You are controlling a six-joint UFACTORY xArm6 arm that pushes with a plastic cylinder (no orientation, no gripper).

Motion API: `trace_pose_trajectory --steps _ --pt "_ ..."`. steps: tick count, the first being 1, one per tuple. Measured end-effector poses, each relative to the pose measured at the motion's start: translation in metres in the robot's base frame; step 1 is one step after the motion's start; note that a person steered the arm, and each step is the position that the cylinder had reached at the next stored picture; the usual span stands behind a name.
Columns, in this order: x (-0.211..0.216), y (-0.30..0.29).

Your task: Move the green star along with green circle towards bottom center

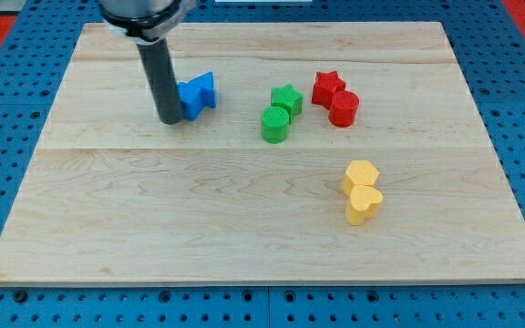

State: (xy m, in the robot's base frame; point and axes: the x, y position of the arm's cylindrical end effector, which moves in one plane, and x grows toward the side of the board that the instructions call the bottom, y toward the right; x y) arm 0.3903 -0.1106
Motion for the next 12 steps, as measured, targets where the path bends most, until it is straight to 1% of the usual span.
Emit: trace_pose_trajectory --steps 2,3,4,5,6,7,8,9,10,11,12 --pt "0.040 0.034" --pt "0.024 0.062" --pt "0.002 0.071" --pt "-0.029 0.084" --pt "-0.063 0.112" --pt "-0.064 0.151" --pt "-0.023 0.172" --pt "-0.008 0.175" --pt "-0.008 0.184" --pt "-0.023 0.181" --pt "-0.018 0.148"
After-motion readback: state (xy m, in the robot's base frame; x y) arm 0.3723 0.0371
